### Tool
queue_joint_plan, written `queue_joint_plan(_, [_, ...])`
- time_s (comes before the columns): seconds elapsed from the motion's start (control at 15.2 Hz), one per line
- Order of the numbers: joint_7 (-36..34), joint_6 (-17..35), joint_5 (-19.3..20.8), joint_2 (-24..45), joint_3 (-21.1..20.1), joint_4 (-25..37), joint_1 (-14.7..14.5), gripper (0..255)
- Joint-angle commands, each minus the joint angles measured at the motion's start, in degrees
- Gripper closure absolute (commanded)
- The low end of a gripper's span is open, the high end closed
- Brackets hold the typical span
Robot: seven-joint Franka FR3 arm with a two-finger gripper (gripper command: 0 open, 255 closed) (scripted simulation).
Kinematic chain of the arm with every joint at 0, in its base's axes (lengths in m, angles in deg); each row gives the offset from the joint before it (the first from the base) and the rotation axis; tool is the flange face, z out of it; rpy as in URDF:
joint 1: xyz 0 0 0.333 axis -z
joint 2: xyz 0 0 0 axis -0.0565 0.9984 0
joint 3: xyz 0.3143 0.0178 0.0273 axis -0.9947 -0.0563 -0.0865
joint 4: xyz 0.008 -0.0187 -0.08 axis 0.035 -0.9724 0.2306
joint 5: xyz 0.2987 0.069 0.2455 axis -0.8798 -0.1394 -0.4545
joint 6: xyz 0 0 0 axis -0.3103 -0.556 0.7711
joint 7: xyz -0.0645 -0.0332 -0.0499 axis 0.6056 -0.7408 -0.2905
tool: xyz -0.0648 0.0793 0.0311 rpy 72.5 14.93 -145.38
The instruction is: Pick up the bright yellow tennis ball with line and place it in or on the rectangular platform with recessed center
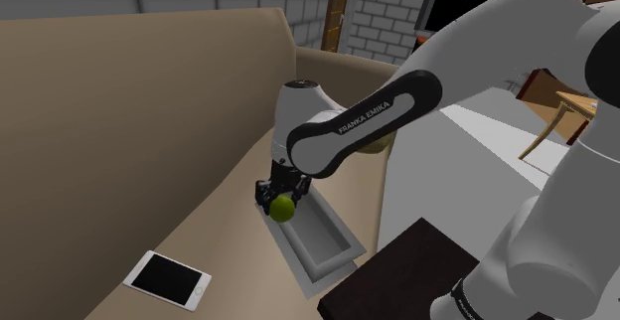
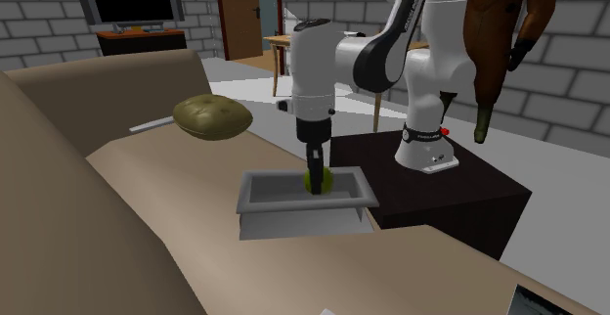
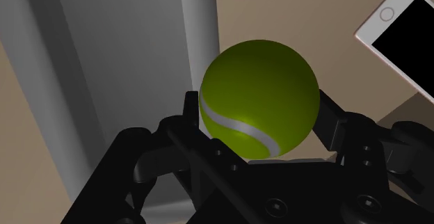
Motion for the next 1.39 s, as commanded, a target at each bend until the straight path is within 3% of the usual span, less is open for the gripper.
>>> queue_joint_plan(0.0, [0.30, -1.75, -0.50, -1.26, -0.05, 0.53, 0.09, 255])
queue_joint_plan(0.2, [0.61, -3.79, -1.05, -2.72, -0.07, 1.16, 0.15, 255])
queue_joint_plan(0.86, [17.47, -4.21, -4.24, -12.40, 7.66, -8.95, 6.92, 255])
queue_joint_plan(1.32, [17.35, 1.81, -3.81, -8.08, 7.46, -10.68, 6.90, 255])
